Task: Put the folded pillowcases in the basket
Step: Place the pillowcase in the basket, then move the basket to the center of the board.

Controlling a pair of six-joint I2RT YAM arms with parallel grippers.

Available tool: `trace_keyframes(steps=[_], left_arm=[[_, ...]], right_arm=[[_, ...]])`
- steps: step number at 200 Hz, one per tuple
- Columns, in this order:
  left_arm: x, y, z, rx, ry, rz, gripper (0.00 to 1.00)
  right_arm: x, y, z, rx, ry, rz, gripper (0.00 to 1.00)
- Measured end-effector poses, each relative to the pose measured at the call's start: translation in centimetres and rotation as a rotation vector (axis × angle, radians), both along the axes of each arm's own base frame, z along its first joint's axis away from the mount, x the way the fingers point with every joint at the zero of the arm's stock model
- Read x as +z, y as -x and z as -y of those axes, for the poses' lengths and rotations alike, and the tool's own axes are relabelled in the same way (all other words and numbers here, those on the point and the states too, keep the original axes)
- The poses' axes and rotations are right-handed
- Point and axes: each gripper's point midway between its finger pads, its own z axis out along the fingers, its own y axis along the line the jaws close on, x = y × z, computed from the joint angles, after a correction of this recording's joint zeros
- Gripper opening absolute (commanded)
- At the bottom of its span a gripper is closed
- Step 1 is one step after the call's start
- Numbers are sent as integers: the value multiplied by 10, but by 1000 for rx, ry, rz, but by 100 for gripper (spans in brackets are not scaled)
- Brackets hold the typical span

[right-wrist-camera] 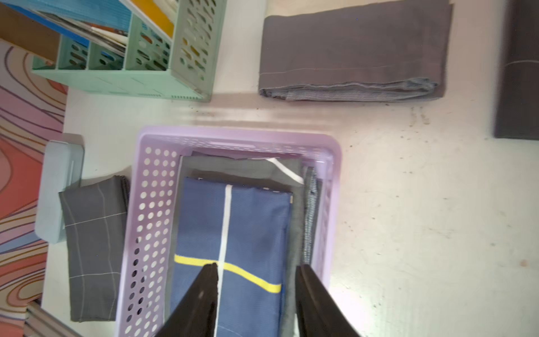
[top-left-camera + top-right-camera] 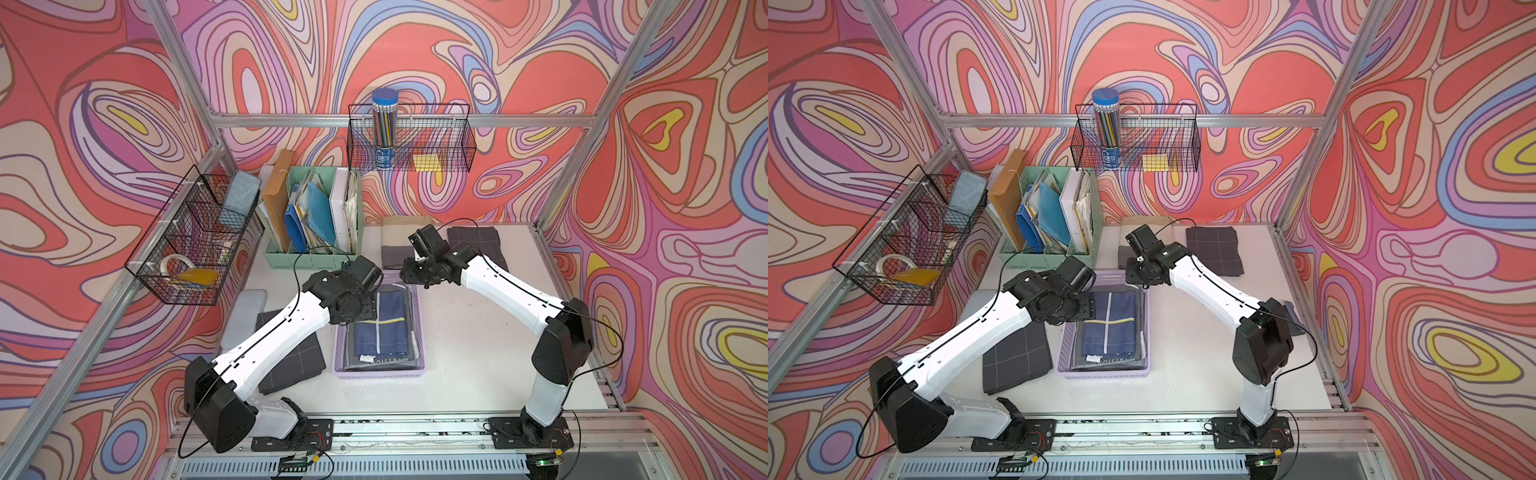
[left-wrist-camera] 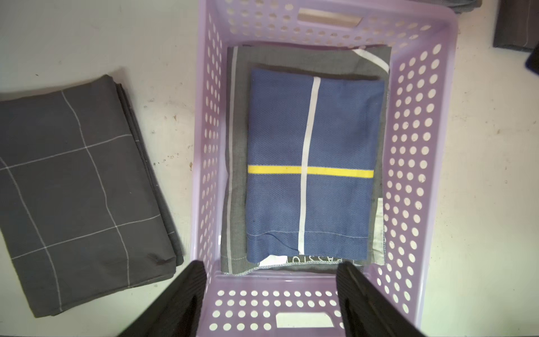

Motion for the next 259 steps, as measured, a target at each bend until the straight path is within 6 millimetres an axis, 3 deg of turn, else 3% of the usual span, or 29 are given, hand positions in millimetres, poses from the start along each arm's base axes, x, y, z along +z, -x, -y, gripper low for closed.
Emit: trace_keyframes(steps=[29, 44, 88, 138, 181, 196, 209, 233, 259], left_arm=[[-7, -9, -13, 22, -38, -19, 76], [-18, -14, -27, 57, -53, -46, 77], [-38, -23, -79, 240, -8, -125, 76], [-45, -28, -95, 286, 27, -164, 75], [-41, -28, -101, 295, 46, -158, 75], [-38, -28, -100, 287, 54, -149, 74], [-36, -27, -100, 284, 55, -142, 74], [-40, -28, -104, 318, 87, -147, 72], [-61, -17, -123, 434, 108, -193, 73]], right_arm=[[-12, -14, 64, -96, 44, -40, 46], [-15, -17, 77, -101, 42, -48, 51], [-36, 25, 46, 27, -15, -127, 52], [-72, 52, 6, 152, -6, -228, 48], [-91, 57, 16, 128, 50, -269, 35], [-96, 59, 17, 126, 62, -282, 21], [-103, 59, 18, 127, 73, -298, 0], [-105, 56, 13, 107, 48, -307, 0], [-105, 55, 18, 91, 69, -296, 0]])
